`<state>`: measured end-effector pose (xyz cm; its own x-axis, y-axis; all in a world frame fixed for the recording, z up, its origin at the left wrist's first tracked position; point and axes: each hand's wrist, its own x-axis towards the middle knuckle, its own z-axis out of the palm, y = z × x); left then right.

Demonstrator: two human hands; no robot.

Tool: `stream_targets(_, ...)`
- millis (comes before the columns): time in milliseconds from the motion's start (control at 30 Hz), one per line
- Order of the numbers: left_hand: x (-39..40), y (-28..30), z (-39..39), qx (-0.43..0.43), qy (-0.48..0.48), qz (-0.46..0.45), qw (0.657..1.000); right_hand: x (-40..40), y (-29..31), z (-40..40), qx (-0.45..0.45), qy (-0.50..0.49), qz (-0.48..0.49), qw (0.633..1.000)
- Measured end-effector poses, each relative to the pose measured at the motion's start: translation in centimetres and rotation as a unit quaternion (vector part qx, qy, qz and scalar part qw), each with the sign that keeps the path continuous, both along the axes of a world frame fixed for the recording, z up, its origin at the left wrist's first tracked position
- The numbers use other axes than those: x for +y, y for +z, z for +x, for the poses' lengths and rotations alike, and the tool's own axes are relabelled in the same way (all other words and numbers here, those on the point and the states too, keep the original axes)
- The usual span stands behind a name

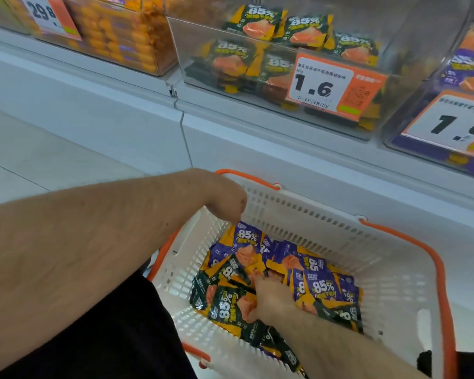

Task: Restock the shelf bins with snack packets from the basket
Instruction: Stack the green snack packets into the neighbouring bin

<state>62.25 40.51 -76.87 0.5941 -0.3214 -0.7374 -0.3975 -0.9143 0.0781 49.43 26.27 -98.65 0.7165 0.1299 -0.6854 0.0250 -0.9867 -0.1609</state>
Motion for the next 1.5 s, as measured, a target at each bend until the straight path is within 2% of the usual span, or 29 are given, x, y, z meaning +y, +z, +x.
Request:
stream_targets(67, -0.1, 0.1, 0.0, 0.002, 0.001, 0.001, 1.0, -0.2, 0.0, 0.3, 0.006, -0.017, 0.011, 1.0)
stream_targets(167, -0.2, 0.3, -0.1, 0.003, 0.0, -0.003, 1.0, -0.8, 0.1, 0.7, 0.001, -0.107, 0.069, 0.992)
stream_targets(233, -0.2, 0.4, 0.1, -0.002, -0.003, -0.005, 1.0, -1.1, 0.5, 1.3, -0.017, -0.134, 0.103, 0.985)
stream_targets(367, -0.1, 0.9, 0.7, -0.024, 0.005, -0.018, 1.0, -1.5, 4.0, 3.7, -0.004, -0.114, 0.156, 0.981)
stream_targets(567, 0.1, 3.2, 1.6, -0.051, 0.048, -0.008, 0.998, -2.4, 13.4, 7.6, -0.089, -0.102, 0.194, 0.972)
stream_targets(667, 0.8, 4.7, 2.4, -0.09, 0.073, 0.022, 0.993, -2.7, 18.5, 8.7, -0.129, -0.146, 0.261, 0.946)
stream_targets(800, 2.3, 8.1, 3.3, -0.127, 0.146, -0.013, 0.981, -3.1, 24.5, 9.9, -0.202, -0.18, 0.369, 0.889)
stream_targets(900, 4.2, 10.4, 3.7, -0.036, 0.245, -0.09, 0.965, -3.5, 27.1, 10.7, -0.232, -0.214, 0.451, 0.835)
stream_targets(967, 5.5, 11.5, 3.7, 0.04, 0.303, -0.169, 0.937, -3.3, 28.5, 11.1, -0.237, -0.223, 0.498, 0.804)
stream_targets(1033, 6.1, 12.1, 3.6, 0.054, 0.328, -0.261, 0.906, -3.2, 29.8, 11.3, -0.249, -0.218, 0.52, 0.787)
stream_targets(1133, 6.1, 12.7, 3.8, 0.007, 0.371, -0.401, 0.838, -3.4, 31.7, 11.2, -0.232, -0.202, 0.537, 0.785)
stream_targets(1233, 5.4, 12.9, 4.5, -0.056, 0.401, -0.495, 0.768, -3.4, 33.0, 10.8, -0.207, -0.216, 0.571, 0.765)
stream_targets(1300, 4.1, 13.1, 4.8, -0.091, 0.424, -0.571, 0.697, -2.9, 33.8, 10.7, -0.208, -0.228, 0.6, 0.738)
stream_targets(1367, 2.7, 13.5, 5.1, -0.131, 0.444, -0.645, 0.608, -2.0, 34.8, 11.3, -0.231, -0.256, 0.613, 0.711)
stream_targets(1400, 2.1, 13.8, 5.2, -0.172, 0.443, -0.661, 0.58, -1.5, 35.6, 11.8, -0.255, -0.279, 0.612, 0.695)
stream_targets(1433, 1.7, 14.0, 5.6, -0.234, 0.436, -0.654, 0.573, -1.1, 36.5, 12.4, -0.289, -0.299, 0.609, 0.675)
stream_targets(1500, 1.2, 13.8, 6.2, -0.39, 0.396, -0.575, 0.601, -0.9, 38.0, 14.3, -0.344, -0.343, 0.587, 0.648)
